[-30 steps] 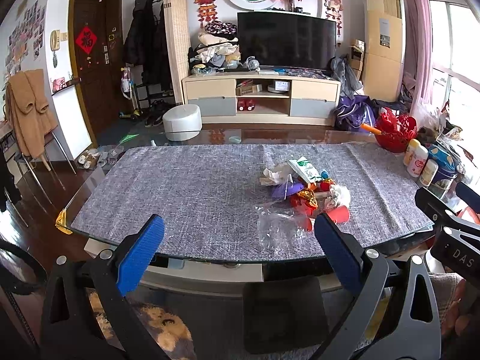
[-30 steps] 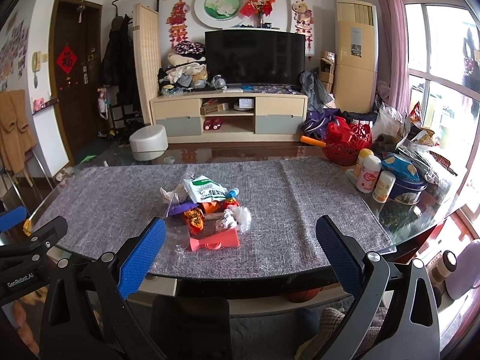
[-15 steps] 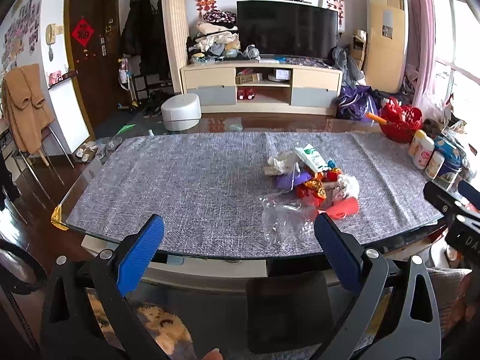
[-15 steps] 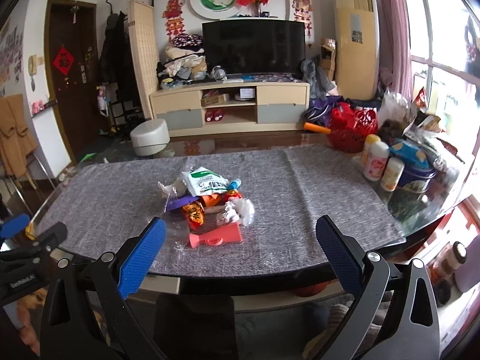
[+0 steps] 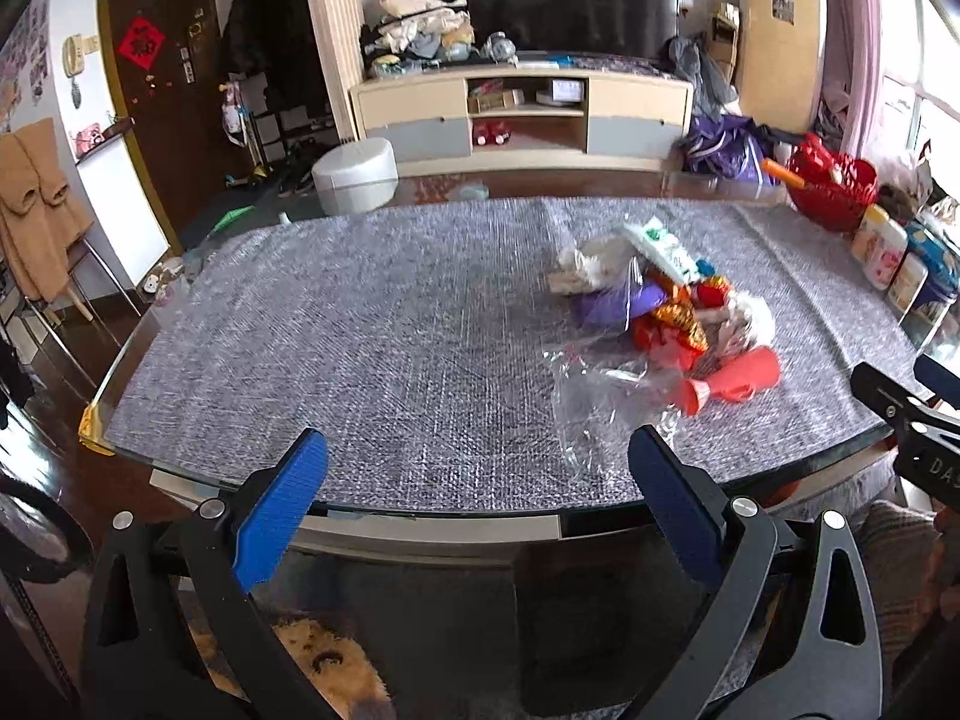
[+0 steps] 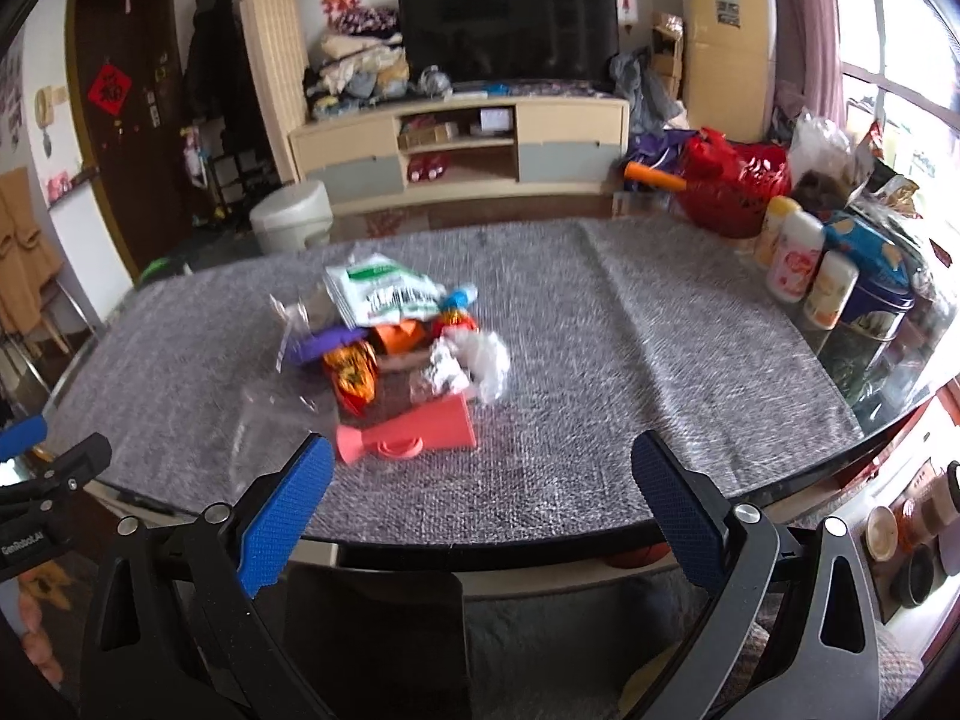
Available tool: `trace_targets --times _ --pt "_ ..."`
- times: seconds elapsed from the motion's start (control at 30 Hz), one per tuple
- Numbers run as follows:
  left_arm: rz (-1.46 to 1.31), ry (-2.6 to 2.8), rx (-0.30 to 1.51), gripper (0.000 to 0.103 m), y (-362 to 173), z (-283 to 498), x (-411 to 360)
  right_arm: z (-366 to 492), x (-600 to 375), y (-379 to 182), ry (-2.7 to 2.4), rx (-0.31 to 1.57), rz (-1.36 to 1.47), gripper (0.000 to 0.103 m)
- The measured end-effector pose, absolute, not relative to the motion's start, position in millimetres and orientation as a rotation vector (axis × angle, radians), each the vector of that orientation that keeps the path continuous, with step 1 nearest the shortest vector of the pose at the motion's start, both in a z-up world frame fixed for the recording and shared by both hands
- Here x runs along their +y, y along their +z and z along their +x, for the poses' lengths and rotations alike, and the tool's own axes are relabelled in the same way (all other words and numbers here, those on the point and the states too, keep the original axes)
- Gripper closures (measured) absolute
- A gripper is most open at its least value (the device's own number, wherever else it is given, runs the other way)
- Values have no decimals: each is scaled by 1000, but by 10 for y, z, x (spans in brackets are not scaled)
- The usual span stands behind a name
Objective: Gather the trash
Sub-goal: 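Grasp the pink plastic horn with the right tool while the left tool grasps a clear plastic bag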
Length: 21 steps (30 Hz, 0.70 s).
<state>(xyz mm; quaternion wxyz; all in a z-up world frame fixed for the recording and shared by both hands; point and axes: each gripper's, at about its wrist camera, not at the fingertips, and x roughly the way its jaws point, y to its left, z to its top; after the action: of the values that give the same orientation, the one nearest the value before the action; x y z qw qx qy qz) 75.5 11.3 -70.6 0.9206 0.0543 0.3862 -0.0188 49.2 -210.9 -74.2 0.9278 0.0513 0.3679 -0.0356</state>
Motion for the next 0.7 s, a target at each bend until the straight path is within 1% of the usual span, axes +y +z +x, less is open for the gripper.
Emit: trace_targets --times 0.2,0.4,0.57,0.7 --pt "124 -57 840 8 -904 936 52 700 -2082 -1022 12 806 152 6" --pt "111 -64 870 8 -1006 1028 98 887 -1873 -1222 42 842 50 7" --pt "106 -76 885 9 -1058 1102 118 989 -1828 -1394 54 886 43 7" --pt "103 -77 898 9 -1092 1166 102 1070 -1820 -1424 75 902 48 6"
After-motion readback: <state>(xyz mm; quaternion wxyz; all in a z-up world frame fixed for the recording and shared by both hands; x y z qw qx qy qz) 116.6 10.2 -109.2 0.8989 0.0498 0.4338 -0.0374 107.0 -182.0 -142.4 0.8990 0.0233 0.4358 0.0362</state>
